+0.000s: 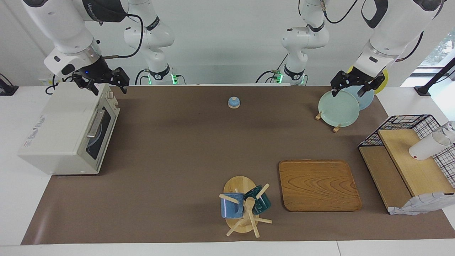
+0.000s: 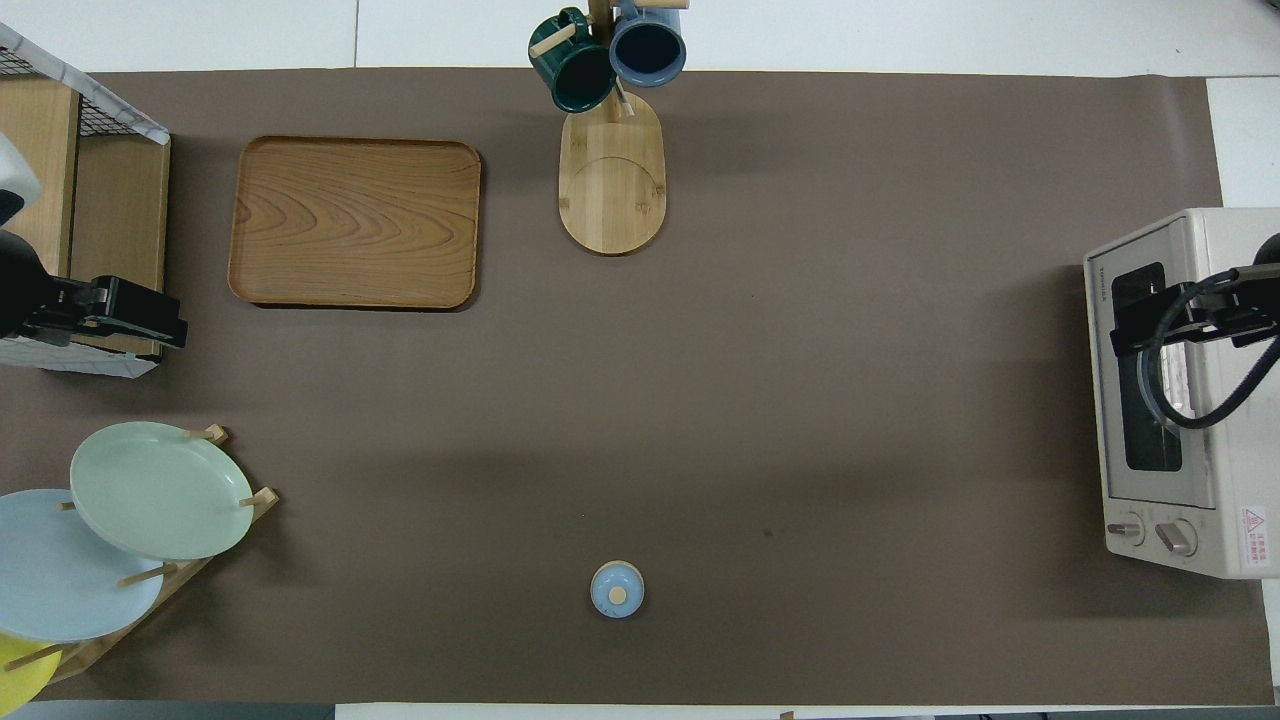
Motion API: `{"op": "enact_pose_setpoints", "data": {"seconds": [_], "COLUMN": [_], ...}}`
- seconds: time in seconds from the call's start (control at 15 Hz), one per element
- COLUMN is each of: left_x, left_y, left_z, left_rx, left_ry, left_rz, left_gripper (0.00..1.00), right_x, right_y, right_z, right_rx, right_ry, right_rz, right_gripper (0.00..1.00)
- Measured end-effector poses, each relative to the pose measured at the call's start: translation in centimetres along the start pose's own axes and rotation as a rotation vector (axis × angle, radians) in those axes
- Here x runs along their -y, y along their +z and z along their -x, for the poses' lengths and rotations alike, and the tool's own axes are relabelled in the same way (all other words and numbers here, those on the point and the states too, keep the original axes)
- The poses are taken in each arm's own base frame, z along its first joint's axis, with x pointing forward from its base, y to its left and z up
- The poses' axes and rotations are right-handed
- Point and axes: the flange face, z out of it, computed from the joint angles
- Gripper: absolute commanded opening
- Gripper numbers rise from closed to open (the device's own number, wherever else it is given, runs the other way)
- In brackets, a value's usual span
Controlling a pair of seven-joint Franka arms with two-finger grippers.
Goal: Put eggplant into oven
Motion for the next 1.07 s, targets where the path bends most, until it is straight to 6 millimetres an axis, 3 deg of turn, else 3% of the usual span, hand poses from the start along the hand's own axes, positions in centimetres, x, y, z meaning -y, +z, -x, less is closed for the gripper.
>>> {"op": "enact_pose_setpoints", "data": {"seconds": [1.07], "left_x": [0.00], "left_y": [0.00], "left_z": [0.00], "left_rx": [0.000], "left_ry": [0.000], "left_rz": [0.000], "left_gripper": [1.00], "right_x": [-0.11], "right_y": [-0.25], "right_z": [-0.60], "right_rx": [-0.043], "right_ry": [0.001], "right_rz": [0.003], "right_gripper": [1.00]}}
